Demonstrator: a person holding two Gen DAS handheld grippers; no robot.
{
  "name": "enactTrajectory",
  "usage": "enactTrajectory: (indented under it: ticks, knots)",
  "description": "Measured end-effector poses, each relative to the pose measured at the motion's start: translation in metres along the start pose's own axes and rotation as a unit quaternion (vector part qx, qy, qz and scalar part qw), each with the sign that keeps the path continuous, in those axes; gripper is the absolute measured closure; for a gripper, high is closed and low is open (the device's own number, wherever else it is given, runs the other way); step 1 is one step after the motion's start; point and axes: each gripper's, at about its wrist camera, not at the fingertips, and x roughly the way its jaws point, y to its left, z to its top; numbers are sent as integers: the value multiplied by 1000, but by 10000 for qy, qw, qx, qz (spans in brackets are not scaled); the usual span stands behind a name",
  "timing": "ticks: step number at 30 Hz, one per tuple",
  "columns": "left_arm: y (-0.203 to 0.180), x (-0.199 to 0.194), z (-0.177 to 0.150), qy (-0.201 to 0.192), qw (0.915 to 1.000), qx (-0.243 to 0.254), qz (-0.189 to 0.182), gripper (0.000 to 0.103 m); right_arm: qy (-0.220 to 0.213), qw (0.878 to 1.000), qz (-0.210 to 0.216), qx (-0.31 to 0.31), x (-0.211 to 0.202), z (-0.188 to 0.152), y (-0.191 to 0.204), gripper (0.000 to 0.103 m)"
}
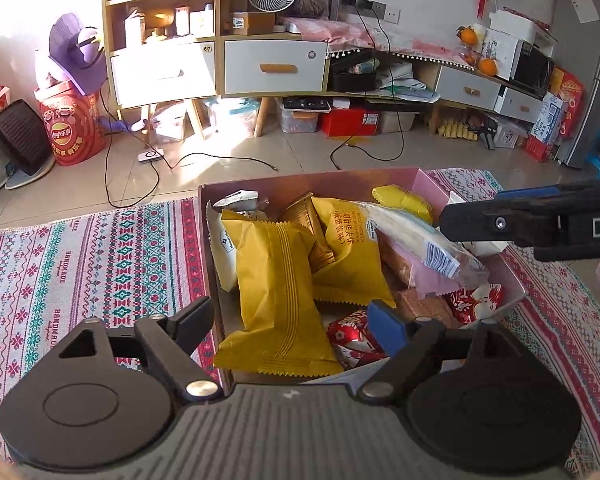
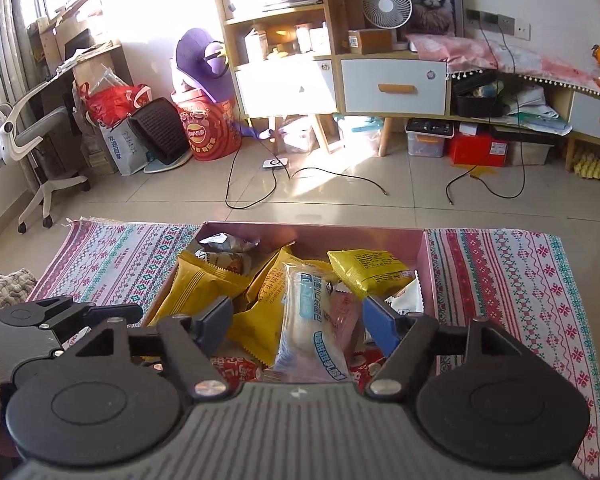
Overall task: Organize snacks
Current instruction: 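Open both grippers inside the box and lift them out, then grasp the white-yellow bread pack with the left gripper while the right grasps the orange-labelled pack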
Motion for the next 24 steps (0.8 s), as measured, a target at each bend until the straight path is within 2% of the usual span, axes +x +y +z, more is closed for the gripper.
enactTrajectory:
  ticks: [10, 15, 24]
  knots:
    - [1, -25, -18, 227, 9997, -37, 62, 1, 155, 9998, -116, -53, -23, -14, -4, 15]
    - [0, -32, -28, 376, 9992, -52, 117, 0, 245, 9994, -189, -141, -30, -24, -2, 9]
    - [-9, -40, -53, 627, 9978, 148, 122, 0, 470, 9985, -166, -248, -33, -46, -1, 6]
